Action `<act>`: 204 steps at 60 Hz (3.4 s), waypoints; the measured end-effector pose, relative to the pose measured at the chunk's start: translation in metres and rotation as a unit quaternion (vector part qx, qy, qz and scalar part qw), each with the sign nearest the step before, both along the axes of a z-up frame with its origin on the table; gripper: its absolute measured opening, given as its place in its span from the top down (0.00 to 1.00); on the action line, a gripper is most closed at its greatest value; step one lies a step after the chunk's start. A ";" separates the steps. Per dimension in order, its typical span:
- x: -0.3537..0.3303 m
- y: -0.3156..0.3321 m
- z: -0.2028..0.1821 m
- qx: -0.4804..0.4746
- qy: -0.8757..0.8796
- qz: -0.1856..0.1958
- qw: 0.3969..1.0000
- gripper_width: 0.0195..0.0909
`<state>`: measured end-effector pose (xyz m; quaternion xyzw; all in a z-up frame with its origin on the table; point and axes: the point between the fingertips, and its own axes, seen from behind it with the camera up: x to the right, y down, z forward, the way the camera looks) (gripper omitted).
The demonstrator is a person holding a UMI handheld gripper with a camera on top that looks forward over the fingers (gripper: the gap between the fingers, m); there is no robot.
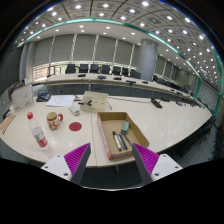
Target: Pour water
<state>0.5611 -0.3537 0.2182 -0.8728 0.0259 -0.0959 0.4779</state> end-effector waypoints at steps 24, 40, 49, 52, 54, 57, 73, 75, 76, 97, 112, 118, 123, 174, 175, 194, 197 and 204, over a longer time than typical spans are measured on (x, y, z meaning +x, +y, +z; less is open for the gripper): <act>-0.145 0.005 -0.056 -0.013 0.040 0.108 0.993 0.06; -0.282 0.050 -0.115 0.011 0.056 0.155 0.986 0.07; -0.323 0.093 -0.132 0.046 0.060 0.154 0.985 0.07; -0.331 0.108 -0.137 0.058 0.060 0.150 0.985 0.07; -0.339 0.120 -0.144 0.062 0.058 0.145 0.986 0.08; -0.342 0.133 -0.147 0.073 0.057 0.137 0.986 0.08; -0.344 0.162 -0.156 0.104 0.058 0.097 0.988 0.60; -0.344 0.164 -0.155 0.104 0.060 0.092 0.988 0.64; -0.343 0.164 -0.155 0.104 0.060 0.090 0.989 0.67; -0.293 0.184 -0.083 0.108 -0.066 0.079 0.989 0.76; -0.205 0.253 -0.024 0.076 -0.309 0.074 0.945 0.76; -0.188 0.281 -0.011 0.058 -0.440 0.091 0.891 0.76; -0.179 0.304 -0.010 0.037 -0.547 0.121 0.827 0.76; -0.198 0.349 -0.022 0.046 -0.624 0.193 0.756 0.76; -0.198 0.348 -0.019 0.052 -0.609 0.192 0.768 0.76; -0.193 0.342 -0.026 0.106 -0.223 0.143 0.958 0.75; -0.189 0.344 -0.038 0.103 -0.161 0.136 0.972 0.75; -0.189 0.347 -0.067 0.106 -0.057 0.141 0.983 0.75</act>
